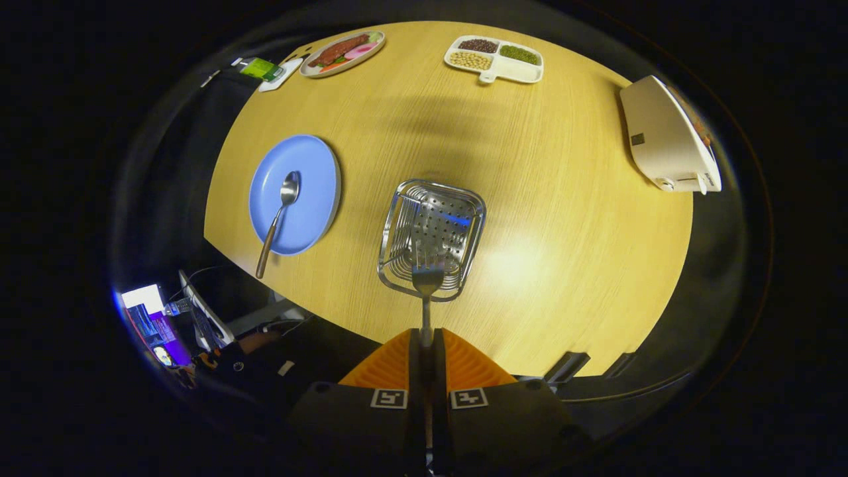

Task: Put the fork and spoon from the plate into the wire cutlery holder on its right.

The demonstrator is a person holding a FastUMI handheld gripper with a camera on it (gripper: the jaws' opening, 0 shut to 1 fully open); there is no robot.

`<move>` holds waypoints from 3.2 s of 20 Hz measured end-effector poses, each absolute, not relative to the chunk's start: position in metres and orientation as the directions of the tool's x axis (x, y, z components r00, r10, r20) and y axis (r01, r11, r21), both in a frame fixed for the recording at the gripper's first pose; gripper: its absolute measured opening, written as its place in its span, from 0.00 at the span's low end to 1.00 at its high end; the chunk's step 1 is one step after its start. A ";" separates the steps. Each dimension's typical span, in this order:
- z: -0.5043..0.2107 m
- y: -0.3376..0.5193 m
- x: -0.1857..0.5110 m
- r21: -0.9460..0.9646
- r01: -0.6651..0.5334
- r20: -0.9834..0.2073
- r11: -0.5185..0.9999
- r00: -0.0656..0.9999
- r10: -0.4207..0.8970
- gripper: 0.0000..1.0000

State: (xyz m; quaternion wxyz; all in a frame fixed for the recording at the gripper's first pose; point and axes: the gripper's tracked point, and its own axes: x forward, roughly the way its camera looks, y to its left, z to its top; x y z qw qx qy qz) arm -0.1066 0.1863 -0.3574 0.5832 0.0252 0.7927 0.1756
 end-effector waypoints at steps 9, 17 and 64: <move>-0.386 0.185 -0.088 0.249 -0.194 -0.840 0.949 -0.532 0.111 0.09; -0.391 0.192 -0.064 0.266 -0.144 -0.871 0.953 -0.460 0.174 0.12; -0.424 0.471 -0.096 0.533 0.018 -0.843 0.846 -0.068 0.533 0.09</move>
